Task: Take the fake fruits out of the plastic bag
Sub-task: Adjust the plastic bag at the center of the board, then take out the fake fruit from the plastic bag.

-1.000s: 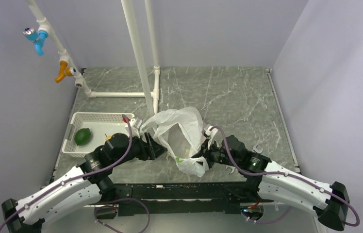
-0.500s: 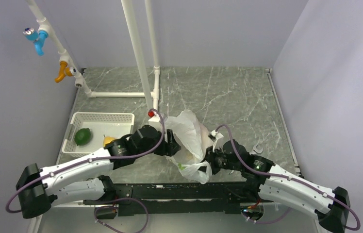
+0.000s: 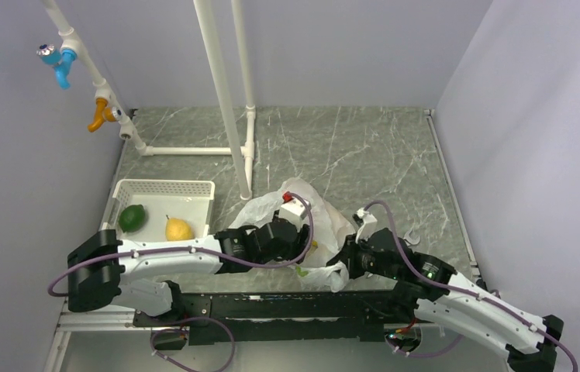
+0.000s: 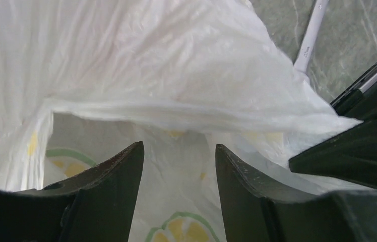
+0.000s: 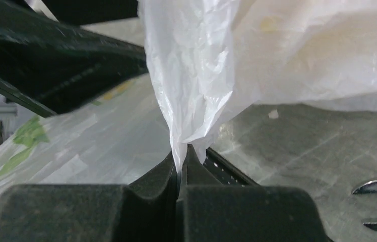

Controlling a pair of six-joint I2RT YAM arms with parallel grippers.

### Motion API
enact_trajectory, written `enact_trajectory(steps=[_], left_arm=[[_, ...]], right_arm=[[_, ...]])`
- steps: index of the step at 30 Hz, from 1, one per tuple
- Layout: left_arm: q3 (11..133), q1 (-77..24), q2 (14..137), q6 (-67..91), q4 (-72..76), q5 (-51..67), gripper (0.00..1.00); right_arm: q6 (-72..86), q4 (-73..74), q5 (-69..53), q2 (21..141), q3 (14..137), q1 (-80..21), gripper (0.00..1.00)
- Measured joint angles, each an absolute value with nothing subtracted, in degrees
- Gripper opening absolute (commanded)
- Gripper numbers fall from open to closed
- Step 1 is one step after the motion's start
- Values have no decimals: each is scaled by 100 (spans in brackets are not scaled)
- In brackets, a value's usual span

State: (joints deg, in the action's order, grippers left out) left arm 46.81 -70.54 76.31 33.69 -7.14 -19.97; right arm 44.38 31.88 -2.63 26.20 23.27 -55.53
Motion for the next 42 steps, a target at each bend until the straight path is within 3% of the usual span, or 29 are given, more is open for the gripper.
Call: enact_trajectory(steps=[8, 12, 14, 22, 25, 33, 42], left_arm=[[4233, -7155, 7452, 3374, -80, -2429, 63], [3653, -7140, 7452, 3280, 648, -2641, 75], [3483, -7076, 7511, 3218, 840, -2753, 76], [3651, -6534, 8040, 3236, 1347, -3061, 89], [3876, -6340, 8350, 3240, 1350, -3138, 99], [4974, -6274, 9183, 3183, 1256, -3350, 99], [5505, -6058, 10315, 3247, 1074, -2998, 80]], right_arm=[[3367, 2106, -67, 2204, 2373, -5546, 0], [2847, 1466, -528, 2576, 2456, -5542, 0], [2696, 1177, -867, 2880, 2523, -5542, 0], [2569, 676, -1640, 3367, 2589, -5542, 0], [2558, 681, -1636, 3212, 2587, -5542, 0], [2534, 722, -1592, 3028, 2587, -5542, 0], [2499, 930, -1367, 2947, 2580, -5527, 0]])
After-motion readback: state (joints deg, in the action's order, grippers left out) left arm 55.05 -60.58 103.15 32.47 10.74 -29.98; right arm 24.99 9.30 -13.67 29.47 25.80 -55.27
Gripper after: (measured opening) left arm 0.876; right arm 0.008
